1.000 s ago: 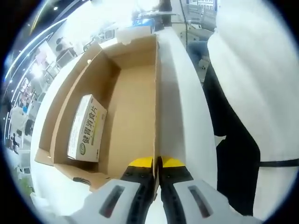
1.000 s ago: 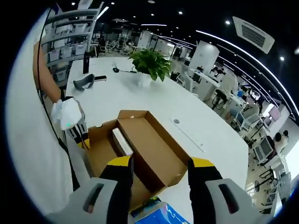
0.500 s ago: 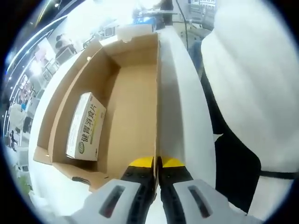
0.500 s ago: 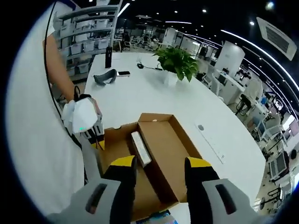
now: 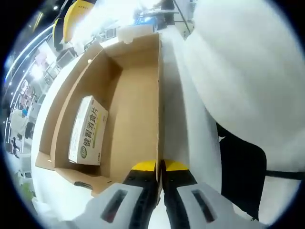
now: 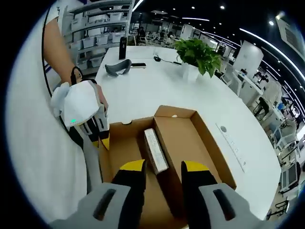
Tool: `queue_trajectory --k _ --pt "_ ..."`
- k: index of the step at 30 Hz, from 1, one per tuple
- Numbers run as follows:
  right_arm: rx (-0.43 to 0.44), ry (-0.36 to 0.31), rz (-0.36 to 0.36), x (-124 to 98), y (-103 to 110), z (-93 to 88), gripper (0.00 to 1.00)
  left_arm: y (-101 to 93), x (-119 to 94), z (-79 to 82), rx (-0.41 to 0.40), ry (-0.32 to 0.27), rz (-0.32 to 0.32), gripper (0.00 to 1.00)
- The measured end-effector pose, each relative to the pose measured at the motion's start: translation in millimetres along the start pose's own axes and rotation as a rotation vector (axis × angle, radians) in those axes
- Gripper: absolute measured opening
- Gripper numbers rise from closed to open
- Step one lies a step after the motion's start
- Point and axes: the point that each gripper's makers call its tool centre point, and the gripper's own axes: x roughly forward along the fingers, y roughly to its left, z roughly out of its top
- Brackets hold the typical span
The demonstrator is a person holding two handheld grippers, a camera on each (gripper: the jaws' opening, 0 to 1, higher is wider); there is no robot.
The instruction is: Operate the shoe box by opening the lid, removing the specified soft item, and placing it in the target area until the item is outside and the box remains undamaged.
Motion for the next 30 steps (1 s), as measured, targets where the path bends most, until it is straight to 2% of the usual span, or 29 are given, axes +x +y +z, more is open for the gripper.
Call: queue_trajectory --k 3,6,7,9,12,15,17,20,22,30 --pt "-0.014 0.015 0.006 8.6 4.7 1.0 0.31 0.4 -0.1 -0.1 0.0 -0.001 -0.003 0.02" --pt "-0.047 0.051 0.026 18.4 11.6 -3.7 0.32 -1.0 -0.1 -0.7 0.04 -0.004 0.007 0.02" --pt "-0.048 0.052 0.044 23.7 15.9 -4.0 0.31 -0.3 -0.2 -0.7 0.026 -0.005 0.012 0.03" --pt "-0.044 0.069 0.135 30.4 31.8 -5.9 0.32 0.0 0.0 -0.7 0.028 -0.008 0.017 0.03" --pt "-0.094 0.076 0.079 37.4 24.5 -3.9 0.32 0.7 0.6 -0.8 0.026 -0.012 0.013 0.03" --pt "-0.076 0.08 0.065 43.4 22.5 -4.4 0.31 1.2 1.3 -1.0 0.024 -0.012 0.011 0.03" --pt "-0.091 0.094 0.073 48.7 26.0 -7.5 0.21 1.4 1.8 -1.1 0.021 -0.013 0.013 0.03" --pt "-0.147 0.102 0.1 58.8 35.2 -13.0 0.27 1.9 2.2 -1.2 0.015 -0.012 0.011 0.03" --pt "-0.179 0.12 0.1 64.4 37.0 -16.3 0.25 2.3 2.5 -1.2 0.014 -0.013 0.009 0.03" --pt "-0.168 0.12 0.042 77.4 32.2 -16.3 0.24 2.9 3.9 -1.4 0.014 -0.012 0.01 0.03"
